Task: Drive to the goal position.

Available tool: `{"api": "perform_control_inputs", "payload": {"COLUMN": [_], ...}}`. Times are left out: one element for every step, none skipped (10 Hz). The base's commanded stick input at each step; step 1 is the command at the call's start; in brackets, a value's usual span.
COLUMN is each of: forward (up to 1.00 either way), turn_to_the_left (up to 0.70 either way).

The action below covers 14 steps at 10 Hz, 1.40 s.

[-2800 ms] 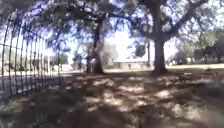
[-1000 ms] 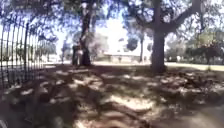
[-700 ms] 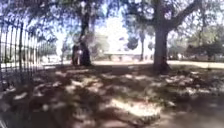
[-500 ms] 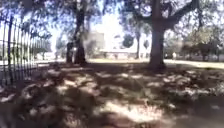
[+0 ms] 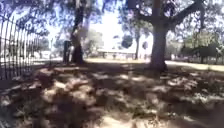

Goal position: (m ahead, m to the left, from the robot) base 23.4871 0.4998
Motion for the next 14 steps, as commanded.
{"api": "perform_control_inputs", "payload": {"forward": [0.7,0.7,0.7,0.7,0.7,0.7,0.7,0.7,0.7,0.7,0.7,0.7,0.7,0.7], "turn_to_the_left": [-0.16,-0.01,0.0,0.0,0.0,0.0,0.0,0.0,0.0,0.0,0.0,0.0,0.0,0.0]}}
